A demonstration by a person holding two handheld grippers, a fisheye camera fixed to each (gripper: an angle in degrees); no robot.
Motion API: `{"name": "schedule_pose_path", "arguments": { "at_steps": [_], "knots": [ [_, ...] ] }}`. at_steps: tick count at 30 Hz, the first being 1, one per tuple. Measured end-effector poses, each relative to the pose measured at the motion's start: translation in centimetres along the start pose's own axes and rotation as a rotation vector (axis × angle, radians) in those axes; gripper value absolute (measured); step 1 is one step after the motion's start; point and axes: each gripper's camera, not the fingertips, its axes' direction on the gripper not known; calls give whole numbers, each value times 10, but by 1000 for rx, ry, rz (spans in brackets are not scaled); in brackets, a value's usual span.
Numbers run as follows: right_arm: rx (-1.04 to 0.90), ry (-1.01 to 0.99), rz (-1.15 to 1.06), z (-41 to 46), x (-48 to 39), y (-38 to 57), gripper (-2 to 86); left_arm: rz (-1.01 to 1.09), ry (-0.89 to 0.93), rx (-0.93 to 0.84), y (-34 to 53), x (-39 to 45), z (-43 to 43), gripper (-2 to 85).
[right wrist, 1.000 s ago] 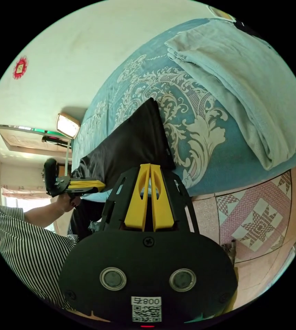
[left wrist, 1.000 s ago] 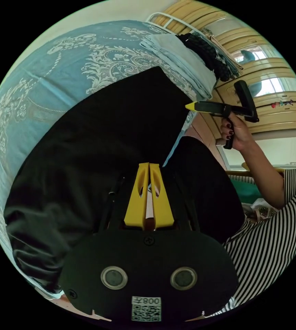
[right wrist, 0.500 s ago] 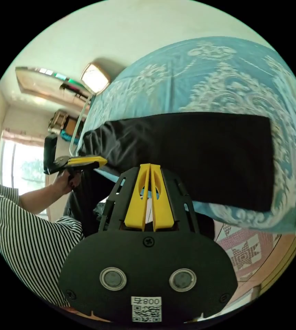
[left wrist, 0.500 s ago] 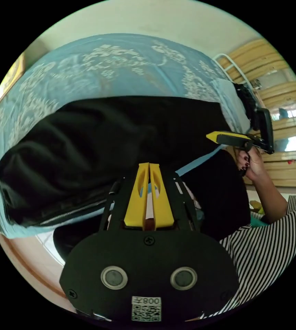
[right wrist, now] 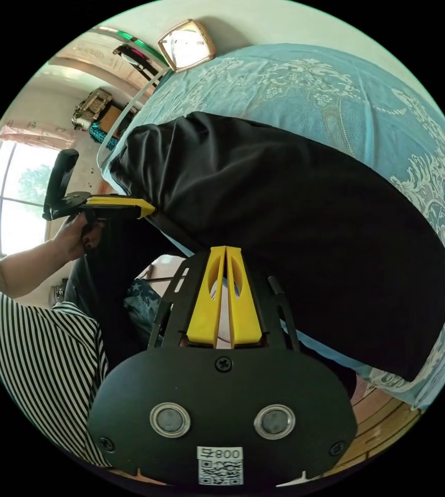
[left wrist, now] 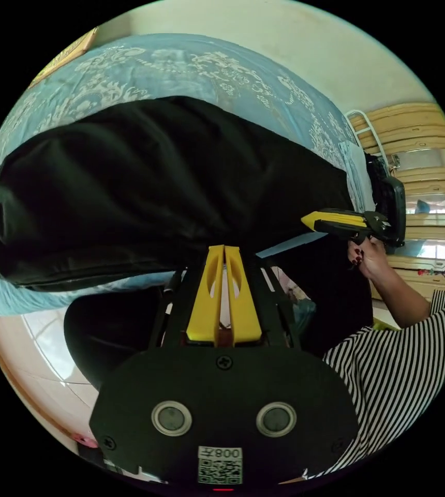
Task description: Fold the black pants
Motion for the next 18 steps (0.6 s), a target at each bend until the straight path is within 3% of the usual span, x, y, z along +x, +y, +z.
{"name": "schedule_pose_path", "arguments": {
  "at_steps": [3,10,14,18],
  "knots": [
    [-18,45,-23,29,15,1,1,-42,52,85,13,-21,-30,5],
    [-9,13,-27,67,71,-2,3,95,10,263,-28,-63,-107,31],
    [106,-118,-58,70,101,-34,10,174,-119,198,-62,-86,-121,53],
    [141,-114,-137,91,118,-96,31,213,-230,89,-72,-106,-120,61]
  ]
}}
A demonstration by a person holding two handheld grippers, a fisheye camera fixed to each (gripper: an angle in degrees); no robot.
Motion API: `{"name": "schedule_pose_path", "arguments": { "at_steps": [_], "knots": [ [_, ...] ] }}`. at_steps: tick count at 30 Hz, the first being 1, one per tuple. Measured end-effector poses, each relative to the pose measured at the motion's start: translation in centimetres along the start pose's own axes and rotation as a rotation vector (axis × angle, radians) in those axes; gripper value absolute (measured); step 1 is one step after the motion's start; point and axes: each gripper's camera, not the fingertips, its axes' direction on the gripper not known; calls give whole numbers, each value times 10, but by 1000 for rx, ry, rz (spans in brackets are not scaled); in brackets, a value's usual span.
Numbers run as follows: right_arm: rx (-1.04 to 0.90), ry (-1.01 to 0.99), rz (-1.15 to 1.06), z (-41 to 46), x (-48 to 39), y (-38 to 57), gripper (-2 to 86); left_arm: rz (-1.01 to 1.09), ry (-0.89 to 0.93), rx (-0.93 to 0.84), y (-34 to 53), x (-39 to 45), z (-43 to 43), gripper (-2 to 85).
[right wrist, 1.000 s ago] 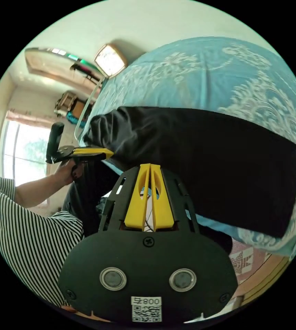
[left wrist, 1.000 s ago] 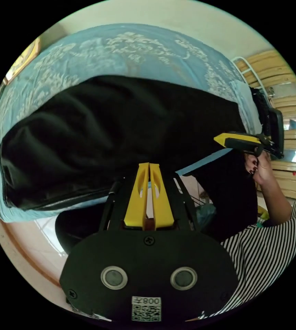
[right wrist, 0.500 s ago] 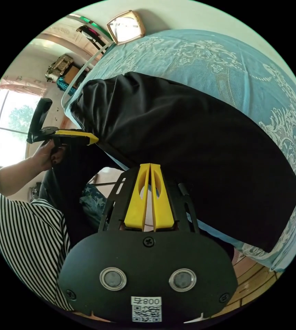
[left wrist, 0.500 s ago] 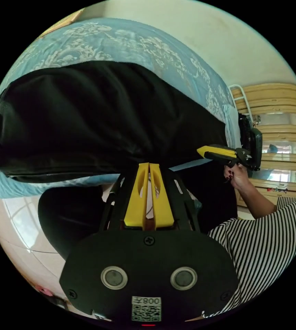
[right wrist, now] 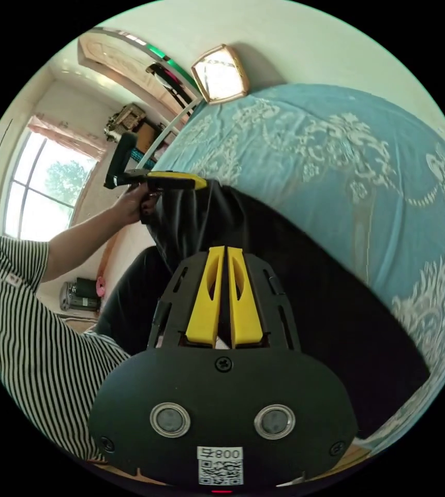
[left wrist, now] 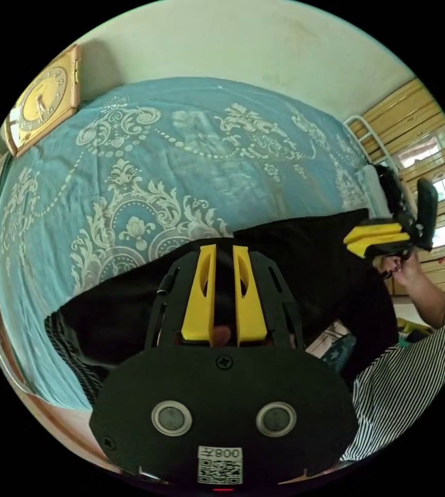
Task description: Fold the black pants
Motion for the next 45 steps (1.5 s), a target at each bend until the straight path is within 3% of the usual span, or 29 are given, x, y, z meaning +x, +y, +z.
{"name": "schedule_pose_path", "arguments": {
  "at_steps": [3,14,22,28,33,37,41,45],
  "knots": [
    [-19,27,-71,40,22,-48,55,8,-5,-74,10,-15,8,63],
    [-229,33,-148,183,118,-97,66,-43,74,43,63,-63,-22,43],
    [-205,44,-120,191,183,-70,15,-94,128,70,100,-95,-45,30],
    [-6,-143,33,137,256,-41,4,-93,97,190,137,-116,-88,28],
    [95,-217,106,113,300,-18,2,-250,-99,255,183,-150,-124,29],
    [142,-258,126,103,327,-5,2,-494,-230,361,235,-191,-153,39],
    [128,-278,154,105,354,6,1,-696,-182,422,272,-239,-161,73],
    [121,-285,163,103,372,13,1,-771,-59,391,289,-279,-153,88]
  ]
}}
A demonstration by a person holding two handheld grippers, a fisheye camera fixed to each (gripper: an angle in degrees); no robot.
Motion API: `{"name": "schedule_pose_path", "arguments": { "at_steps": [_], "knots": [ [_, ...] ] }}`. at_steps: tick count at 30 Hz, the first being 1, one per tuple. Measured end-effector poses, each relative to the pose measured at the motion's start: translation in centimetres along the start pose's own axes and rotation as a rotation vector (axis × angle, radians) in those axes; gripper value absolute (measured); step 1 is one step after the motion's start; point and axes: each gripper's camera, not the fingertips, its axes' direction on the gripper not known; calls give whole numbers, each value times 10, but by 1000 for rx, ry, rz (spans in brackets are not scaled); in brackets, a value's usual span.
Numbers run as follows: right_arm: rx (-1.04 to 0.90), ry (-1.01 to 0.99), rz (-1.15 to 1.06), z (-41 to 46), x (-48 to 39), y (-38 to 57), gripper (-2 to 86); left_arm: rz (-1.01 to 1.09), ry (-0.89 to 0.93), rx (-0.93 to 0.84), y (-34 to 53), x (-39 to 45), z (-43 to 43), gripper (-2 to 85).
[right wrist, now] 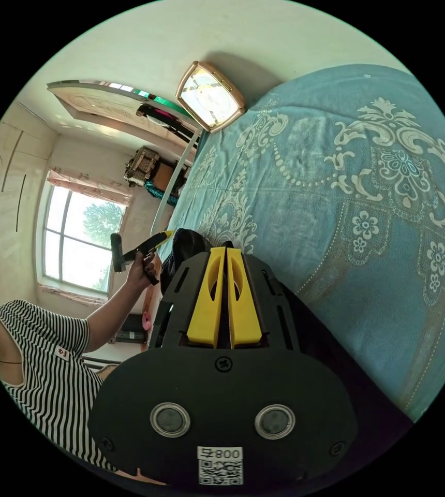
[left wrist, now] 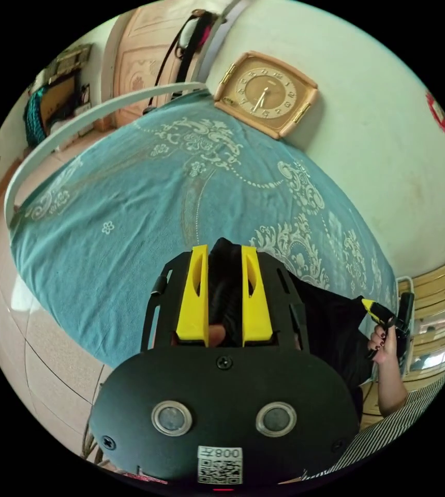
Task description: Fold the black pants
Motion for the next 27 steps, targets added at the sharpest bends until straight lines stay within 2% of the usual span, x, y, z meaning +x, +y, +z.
{"name": "schedule_pose_path", "arguments": {
  "at_steps": [4,6,13,19,23,27],
  "knots": [
    [-12,8,1,-9,14,0,1,12,118,-62,-7,-26,4,41],
    [-11,10,4,-12,19,0,2,28,95,-52,-8,-31,-5,20],
    [7,-8,41,-26,41,1,2,7,102,89,0,-75,-53,14],
    [-3,-19,59,-25,53,-1,1,101,175,-71,-19,-80,-27,92],
    [-9,-22,68,-26,57,-3,1,130,163,-218,-29,-83,-1,88],
    [-11,-24,76,-25,57,-3,1,131,163,-138,-26,-89,-18,49]
  ]
}}
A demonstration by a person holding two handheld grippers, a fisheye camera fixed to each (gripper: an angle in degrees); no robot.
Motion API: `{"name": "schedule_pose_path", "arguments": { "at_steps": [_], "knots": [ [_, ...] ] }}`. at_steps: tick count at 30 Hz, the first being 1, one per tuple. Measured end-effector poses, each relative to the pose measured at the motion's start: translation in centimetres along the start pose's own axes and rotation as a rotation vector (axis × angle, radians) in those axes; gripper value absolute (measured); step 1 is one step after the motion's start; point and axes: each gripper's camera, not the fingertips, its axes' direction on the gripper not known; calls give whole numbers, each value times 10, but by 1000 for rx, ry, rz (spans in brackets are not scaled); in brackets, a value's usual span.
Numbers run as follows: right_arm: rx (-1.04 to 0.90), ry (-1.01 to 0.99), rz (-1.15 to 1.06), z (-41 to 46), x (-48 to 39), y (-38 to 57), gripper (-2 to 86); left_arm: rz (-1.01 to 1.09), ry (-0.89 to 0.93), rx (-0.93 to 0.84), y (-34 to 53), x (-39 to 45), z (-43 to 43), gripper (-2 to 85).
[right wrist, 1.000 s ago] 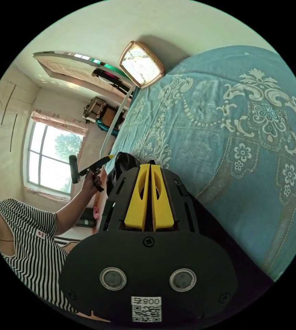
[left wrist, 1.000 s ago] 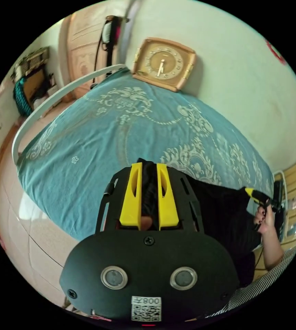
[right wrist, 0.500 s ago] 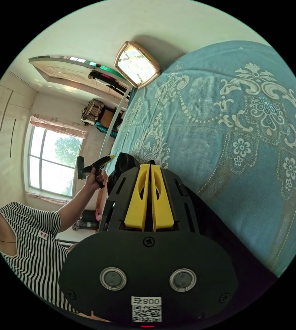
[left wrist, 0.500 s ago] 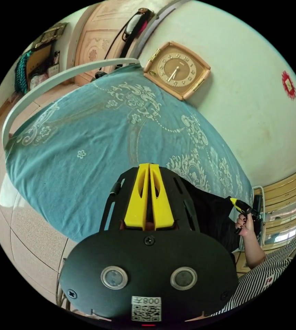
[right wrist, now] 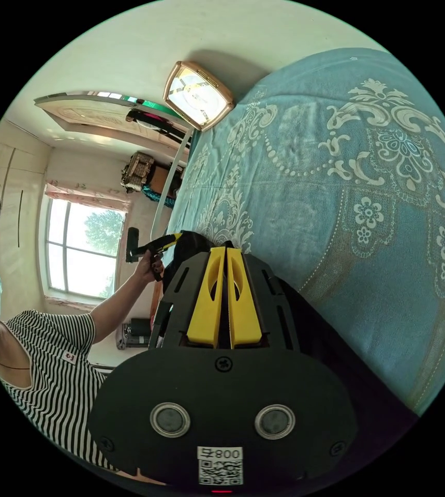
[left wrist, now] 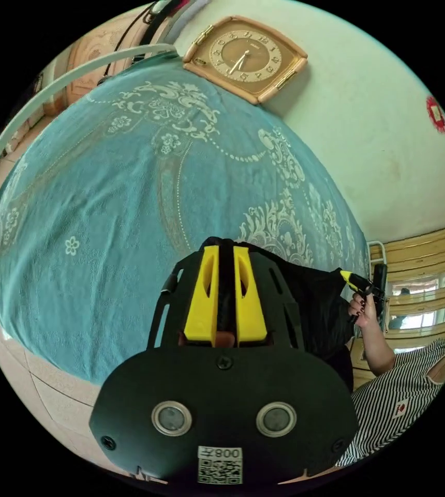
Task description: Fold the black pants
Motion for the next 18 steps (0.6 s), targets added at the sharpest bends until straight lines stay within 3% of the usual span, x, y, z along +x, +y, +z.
{"name": "schedule_pose_path", "arguments": {
  "at_steps": [4,18],
  "knots": [
    [24,1,2,-3,-4,0,1,-47,-4,122,19,-13,-26,32],
    [-67,106,57,47,-14,-26,2,-102,-80,126,36,-10,-5,52]
  ]
}}
